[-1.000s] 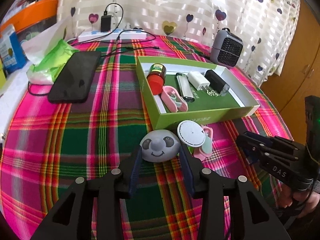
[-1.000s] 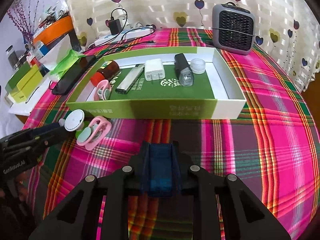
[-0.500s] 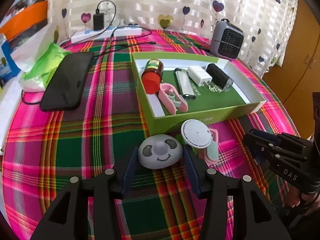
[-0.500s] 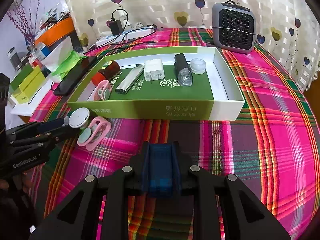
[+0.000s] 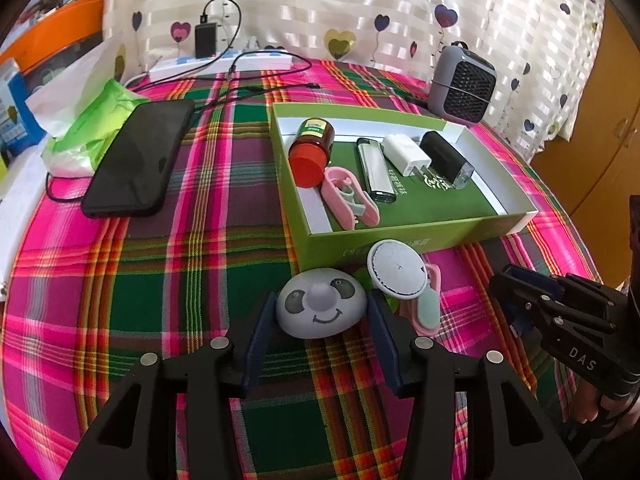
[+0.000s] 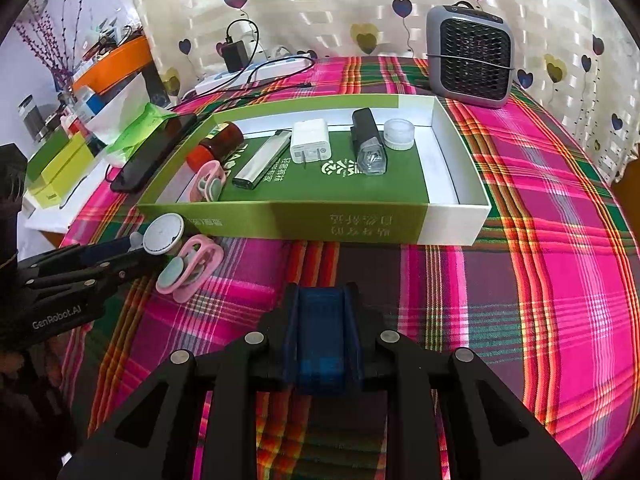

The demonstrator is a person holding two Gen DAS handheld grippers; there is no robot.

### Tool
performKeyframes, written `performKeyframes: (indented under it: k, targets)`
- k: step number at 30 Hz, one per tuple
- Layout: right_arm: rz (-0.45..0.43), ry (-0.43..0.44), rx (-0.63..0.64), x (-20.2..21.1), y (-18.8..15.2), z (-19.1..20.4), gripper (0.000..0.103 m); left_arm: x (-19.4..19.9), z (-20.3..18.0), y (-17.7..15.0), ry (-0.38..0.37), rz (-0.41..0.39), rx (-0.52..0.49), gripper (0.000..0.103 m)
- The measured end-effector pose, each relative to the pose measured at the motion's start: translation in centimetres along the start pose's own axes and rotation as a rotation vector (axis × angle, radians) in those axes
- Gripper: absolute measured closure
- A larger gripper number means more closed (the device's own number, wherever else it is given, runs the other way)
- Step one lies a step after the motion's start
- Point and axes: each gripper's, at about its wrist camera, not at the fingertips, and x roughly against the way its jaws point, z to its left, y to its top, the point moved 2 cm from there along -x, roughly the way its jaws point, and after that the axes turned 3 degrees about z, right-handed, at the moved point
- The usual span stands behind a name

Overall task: Organize rigid objects
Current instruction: 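Lift the blue case with the right gripper while the left grasps the grey koala-face object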

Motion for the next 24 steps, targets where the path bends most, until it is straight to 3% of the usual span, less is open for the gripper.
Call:
performKeyframes:
  k: [24]
  targets:
    - [0.000,-0.002,0.003,0.02,-0.07,0.03,0.080,0.92,0.14,-0.62,-0.002,-0.025,0.018,0.057]
